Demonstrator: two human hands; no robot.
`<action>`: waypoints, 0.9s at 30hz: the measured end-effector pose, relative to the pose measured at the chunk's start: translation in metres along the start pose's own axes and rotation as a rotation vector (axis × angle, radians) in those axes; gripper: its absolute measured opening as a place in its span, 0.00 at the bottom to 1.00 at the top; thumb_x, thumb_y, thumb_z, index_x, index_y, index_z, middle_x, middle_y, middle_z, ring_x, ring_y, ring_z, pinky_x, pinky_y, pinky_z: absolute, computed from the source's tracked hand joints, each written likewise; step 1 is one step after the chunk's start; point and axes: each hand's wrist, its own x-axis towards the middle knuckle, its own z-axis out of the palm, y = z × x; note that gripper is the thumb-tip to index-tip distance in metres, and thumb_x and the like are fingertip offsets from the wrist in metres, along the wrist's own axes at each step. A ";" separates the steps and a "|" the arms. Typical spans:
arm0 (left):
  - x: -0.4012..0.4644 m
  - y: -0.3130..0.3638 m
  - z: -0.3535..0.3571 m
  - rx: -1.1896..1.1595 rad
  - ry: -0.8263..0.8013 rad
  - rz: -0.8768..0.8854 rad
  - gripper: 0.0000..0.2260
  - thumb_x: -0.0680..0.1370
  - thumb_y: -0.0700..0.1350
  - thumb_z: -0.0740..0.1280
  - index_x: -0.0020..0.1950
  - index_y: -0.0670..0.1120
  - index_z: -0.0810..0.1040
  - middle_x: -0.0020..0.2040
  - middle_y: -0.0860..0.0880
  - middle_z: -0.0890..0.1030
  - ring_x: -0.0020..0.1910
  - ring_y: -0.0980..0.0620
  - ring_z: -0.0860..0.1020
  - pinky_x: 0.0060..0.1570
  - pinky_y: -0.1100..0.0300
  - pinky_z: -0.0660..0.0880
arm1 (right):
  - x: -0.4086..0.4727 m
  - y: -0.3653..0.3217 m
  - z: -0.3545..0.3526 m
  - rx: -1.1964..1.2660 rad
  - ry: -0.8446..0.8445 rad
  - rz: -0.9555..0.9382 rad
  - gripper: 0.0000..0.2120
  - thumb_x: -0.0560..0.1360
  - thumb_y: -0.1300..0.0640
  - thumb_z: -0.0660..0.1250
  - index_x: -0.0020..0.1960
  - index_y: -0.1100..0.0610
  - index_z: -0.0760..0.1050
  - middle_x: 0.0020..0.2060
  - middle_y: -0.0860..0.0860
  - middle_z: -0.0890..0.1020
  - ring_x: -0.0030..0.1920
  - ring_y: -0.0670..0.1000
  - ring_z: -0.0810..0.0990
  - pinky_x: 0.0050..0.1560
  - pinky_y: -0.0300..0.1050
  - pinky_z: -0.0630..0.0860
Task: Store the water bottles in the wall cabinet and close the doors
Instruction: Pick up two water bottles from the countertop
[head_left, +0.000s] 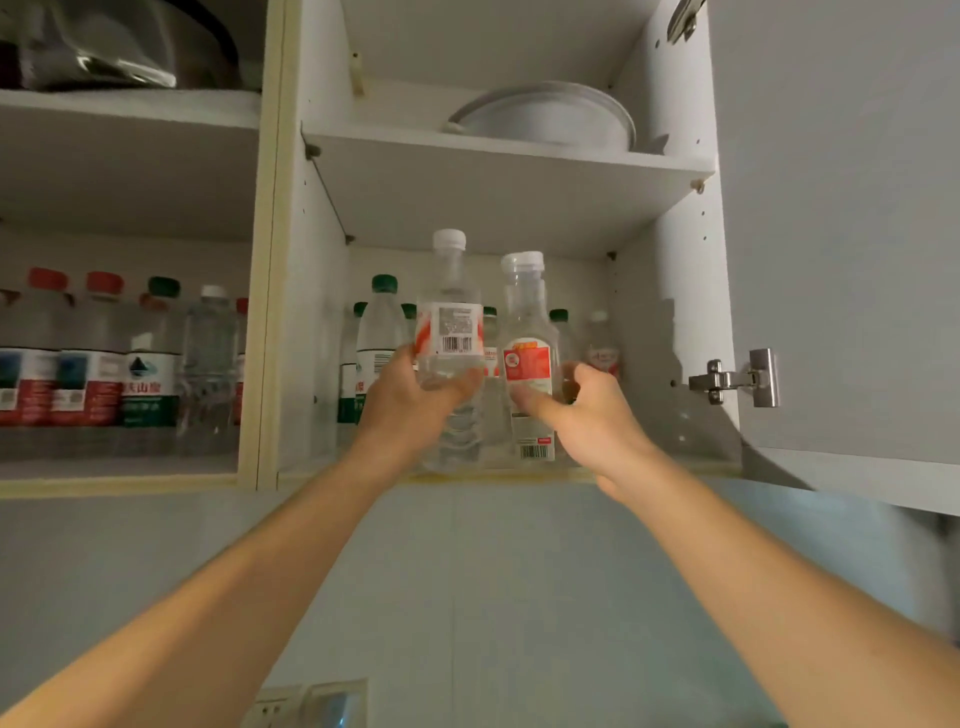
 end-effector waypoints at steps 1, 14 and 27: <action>0.003 -0.005 0.001 -0.002 -0.014 -0.014 0.22 0.74 0.59 0.74 0.65 0.56 0.76 0.56 0.58 0.83 0.54 0.57 0.82 0.63 0.48 0.77 | 0.002 0.006 0.001 -0.018 -0.009 0.012 0.17 0.73 0.41 0.75 0.56 0.49 0.79 0.49 0.46 0.85 0.50 0.49 0.83 0.47 0.44 0.78; 0.047 -0.023 0.020 0.159 -0.175 -0.084 0.26 0.78 0.60 0.69 0.74 0.55 0.69 0.65 0.55 0.79 0.57 0.54 0.77 0.56 0.52 0.72 | 0.040 0.028 0.007 -0.198 -0.092 0.072 0.18 0.76 0.42 0.72 0.61 0.50 0.82 0.55 0.48 0.86 0.56 0.51 0.83 0.62 0.53 0.79; 0.046 -0.018 0.026 0.289 -0.211 -0.101 0.25 0.80 0.56 0.68 0.75 0.51 0.69 0.69 0.49 0.78 0.67 0.46 0.76 0.68 0.45 0.72 | 0.018 0.037 0.017 -0.483 0.088 -0.074 0.28 0.78 0.41 0.69 0.69 0.57 0.71 0.63 0.55 0.80 0.65 0.59 0.77 0.62 0.57 0.76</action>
